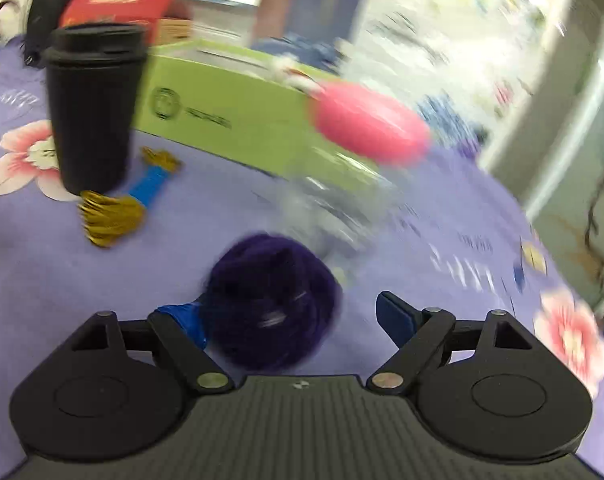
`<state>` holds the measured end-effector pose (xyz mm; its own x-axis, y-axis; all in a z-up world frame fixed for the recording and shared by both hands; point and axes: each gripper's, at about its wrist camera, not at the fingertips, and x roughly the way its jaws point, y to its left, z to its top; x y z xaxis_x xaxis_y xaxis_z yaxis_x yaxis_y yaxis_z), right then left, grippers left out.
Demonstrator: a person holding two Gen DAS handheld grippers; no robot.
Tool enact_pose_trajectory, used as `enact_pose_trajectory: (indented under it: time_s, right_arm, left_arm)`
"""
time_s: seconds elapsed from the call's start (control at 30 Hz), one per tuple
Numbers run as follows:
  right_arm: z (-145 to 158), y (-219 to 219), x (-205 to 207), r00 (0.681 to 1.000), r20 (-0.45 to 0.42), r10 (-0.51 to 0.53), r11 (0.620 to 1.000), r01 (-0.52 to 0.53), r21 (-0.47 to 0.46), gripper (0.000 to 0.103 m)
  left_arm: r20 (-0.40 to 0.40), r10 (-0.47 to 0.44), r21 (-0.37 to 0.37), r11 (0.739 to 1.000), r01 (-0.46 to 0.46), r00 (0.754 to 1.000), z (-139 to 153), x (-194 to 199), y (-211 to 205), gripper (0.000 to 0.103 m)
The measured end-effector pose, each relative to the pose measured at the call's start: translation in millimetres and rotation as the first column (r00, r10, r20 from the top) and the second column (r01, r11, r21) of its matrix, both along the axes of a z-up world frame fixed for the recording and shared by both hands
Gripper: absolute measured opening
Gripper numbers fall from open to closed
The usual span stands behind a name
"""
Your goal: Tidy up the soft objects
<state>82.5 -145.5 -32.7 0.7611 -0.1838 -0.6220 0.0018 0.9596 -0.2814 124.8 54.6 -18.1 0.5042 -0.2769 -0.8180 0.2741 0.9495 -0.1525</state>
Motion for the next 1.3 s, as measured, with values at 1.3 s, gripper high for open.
enact_pose_trajectory:
  time_s: [1.3]
  right_arm:
    - [16.4,-136.7,-14.3,0.998,0.005,0.058,0.871,-0.053,0.489,0.071]
  left_arm:
    - [-0.006,-0.013,0.118,0.993,0.013,1.0,-49.6,84.4,-129.6,0.093]
